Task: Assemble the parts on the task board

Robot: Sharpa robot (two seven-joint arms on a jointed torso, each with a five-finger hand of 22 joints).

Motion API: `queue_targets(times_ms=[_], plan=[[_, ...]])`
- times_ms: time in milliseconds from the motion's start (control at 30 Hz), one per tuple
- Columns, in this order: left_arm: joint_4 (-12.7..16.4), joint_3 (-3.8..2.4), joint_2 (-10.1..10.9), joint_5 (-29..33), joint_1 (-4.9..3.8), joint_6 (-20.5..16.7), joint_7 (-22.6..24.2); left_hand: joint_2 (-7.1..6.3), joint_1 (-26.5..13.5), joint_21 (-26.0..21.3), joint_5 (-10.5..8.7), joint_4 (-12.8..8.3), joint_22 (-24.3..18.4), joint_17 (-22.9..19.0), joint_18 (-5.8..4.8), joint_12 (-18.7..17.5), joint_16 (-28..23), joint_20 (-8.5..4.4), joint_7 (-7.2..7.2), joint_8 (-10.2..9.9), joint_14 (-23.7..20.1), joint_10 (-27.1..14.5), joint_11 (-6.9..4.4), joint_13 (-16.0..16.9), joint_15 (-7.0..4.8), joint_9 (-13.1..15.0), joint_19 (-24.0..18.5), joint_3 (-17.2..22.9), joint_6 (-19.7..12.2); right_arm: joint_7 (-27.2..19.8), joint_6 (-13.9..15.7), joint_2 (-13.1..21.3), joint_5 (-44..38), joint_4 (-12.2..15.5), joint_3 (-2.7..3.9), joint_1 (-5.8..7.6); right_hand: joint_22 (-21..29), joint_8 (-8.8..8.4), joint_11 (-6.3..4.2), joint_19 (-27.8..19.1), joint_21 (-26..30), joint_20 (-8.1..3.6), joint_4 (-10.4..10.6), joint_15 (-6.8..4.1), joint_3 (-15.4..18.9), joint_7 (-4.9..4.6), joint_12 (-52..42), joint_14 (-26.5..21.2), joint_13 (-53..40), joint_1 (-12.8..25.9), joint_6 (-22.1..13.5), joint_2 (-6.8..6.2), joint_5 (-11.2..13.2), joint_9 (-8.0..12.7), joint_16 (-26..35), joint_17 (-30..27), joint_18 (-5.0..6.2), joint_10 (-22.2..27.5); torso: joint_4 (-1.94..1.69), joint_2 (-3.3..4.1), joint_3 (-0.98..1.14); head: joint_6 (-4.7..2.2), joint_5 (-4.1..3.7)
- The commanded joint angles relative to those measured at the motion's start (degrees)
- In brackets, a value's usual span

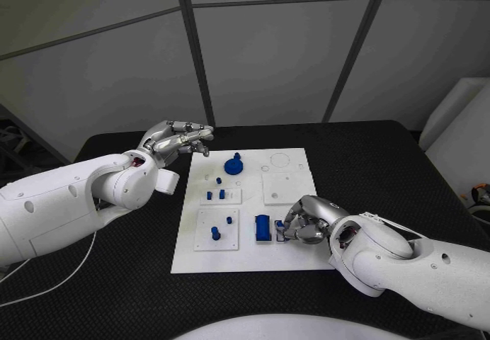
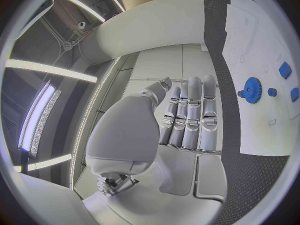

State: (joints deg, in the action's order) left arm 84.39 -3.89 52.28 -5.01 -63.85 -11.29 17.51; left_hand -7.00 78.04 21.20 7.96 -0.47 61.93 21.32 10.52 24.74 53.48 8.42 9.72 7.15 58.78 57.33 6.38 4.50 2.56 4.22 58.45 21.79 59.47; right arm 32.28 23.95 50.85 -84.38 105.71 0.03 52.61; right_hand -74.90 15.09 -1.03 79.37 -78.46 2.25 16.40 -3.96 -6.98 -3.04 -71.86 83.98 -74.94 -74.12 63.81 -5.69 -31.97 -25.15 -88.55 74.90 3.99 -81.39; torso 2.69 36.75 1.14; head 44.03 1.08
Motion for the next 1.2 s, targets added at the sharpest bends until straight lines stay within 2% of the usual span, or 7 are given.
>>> queue_targets(times_ms=[33, 467, 733, 1033, 1200], plan=[[0.1, -0.04, 0.0, 0.0, -0.07, 0.8, 0.0, 0.33, -0.1, -0.3, 0.12, 0.0, -0.1, 0.0, -0.13, 0.1, -0.2, 0.03, 0.06, -0.2, -0.3, -0.2, 0.0, -0.1, 0.0, 0.0, 0.2, -0.4, -0.5, 0.4, -1.1, -0.2, 0.4, -0.1, 0.02, 0.09, -0.5, 0.32, -0.14, 0.5, -0.2, -0.1, 0.1, -0.52, 0.7, 0.1, -0.5, 5.6, -1.5, 1.2, 0.3, 0.06, -1.5, -0.2, -0.4, 13.3, -0.38, -0.5, 0.06, -0.02, 0.0, 0.08, 0.07], [0.2, -0.04, 0.1, 0.0, -0.07, 0.9, -0.2, 0.33, -0.1, -0.4, 0.12, 0.0, -0.1, -0.1, -0.13, 0.1, -0.2, 0.04, 0.08, -0.2, -0.3, -0.3, 0.02, -0.1, 0.0, 0.0, 0.2, -0.4, -0.5, 0.7, -1.9, -0.5, 0.4, -0.3, 0.02, 0.09, -0.6, 1.27, -0.36, 0.5, -0.1, -0.27, 0.3, -0.71, 3.8, 0.38, -1.7, 5.6, -2.7, 5.8, 0.7, 1.25, -1.3, -1.0, -0.4, 13.3, -0.39, -1.3, 0.05, -0.02, -0.01, 0.08, 0.07], [0.2, -0.04, 0.1, 0.0, -0.08, 1.0, -0.3, 0.33, -0.1, -0.4, 0.12, 0.0, -0.1, -0.1, -0.13, 0.1, -0.2, 0.04, 0.08, -0.2, -0.3, -0.3, 0.02, -0.1, 0.0, 0.0, 0.2, -0.4, -0.5, 0.6, -1.9, -0.6, 0.4, -0.4, 0.02, 0.09, -0.6, 1.64, -0.31, 0.5, -0.1, -0.27, 0.3, -0.68, 6.3, 0.37, -1.8, 5.6, -2.9, 8.3, 0.5, 2.15, 3.9, -1.4, -0.3, 13.2, -0.38, -1.3, 0.04, 0.0, 0.0, 0.08, 0.11], [0.1, -0.04, 0.1, 0.0, -0.08, 1.1, -0.4, 0.33, -0.1, -0.4, 0.12, 0.0, -0.1, -0.1, -0.13, 0.1, -0.2, 0.04, 0.08, -0.2, -0.3, -0.3, 0.02, -0.1, 0.0, 0.0, 0.2, -0.4, -0.5, 0.4, -1.7, -0.3, 0.4, -0.3, 0.02, 0.09, -0.6, 1.8, -0.32, 0.5, -0.1, -0.26, 0.3, -0.67, 7.1, 0.39, -2.1, 5.6, -3.2, 9.1, 0.5, 2.58, 4.7, -1.5, -0.4, 13.3, -0.38, -1.5, 0.02, -0.03, 0.0, 0.13, 0.14], [0.2, -0.04, 0.2, 0.0, -0.08, 1.1, -0.5, 0.33, -0.1, -0.4, 0.12, 0.0, -0.1, -0.1, -0.13, 0.1, -0.2, 0.04, 0.08, -0.2, -0.3, -0.3, 0.02, -0.1, 0.0, 0.0, 0.2, -0.4, -0.5, -0.3, -1.7, 0.3, 0.4, 0.0, 0.01, 0.09, -0.6, 2.05, -0.47, 0.5, 0.0, -0.33, -0.5, -0.79, 7.3, 0.57, -2.2, 5.6, -3.3, 6.9, 0.4, 2.39, 5.5, -1.7, -0.4, 13.3, -0.37, -1.5, 0.07, -0.05, 0.02, 0.04, 0.16]])
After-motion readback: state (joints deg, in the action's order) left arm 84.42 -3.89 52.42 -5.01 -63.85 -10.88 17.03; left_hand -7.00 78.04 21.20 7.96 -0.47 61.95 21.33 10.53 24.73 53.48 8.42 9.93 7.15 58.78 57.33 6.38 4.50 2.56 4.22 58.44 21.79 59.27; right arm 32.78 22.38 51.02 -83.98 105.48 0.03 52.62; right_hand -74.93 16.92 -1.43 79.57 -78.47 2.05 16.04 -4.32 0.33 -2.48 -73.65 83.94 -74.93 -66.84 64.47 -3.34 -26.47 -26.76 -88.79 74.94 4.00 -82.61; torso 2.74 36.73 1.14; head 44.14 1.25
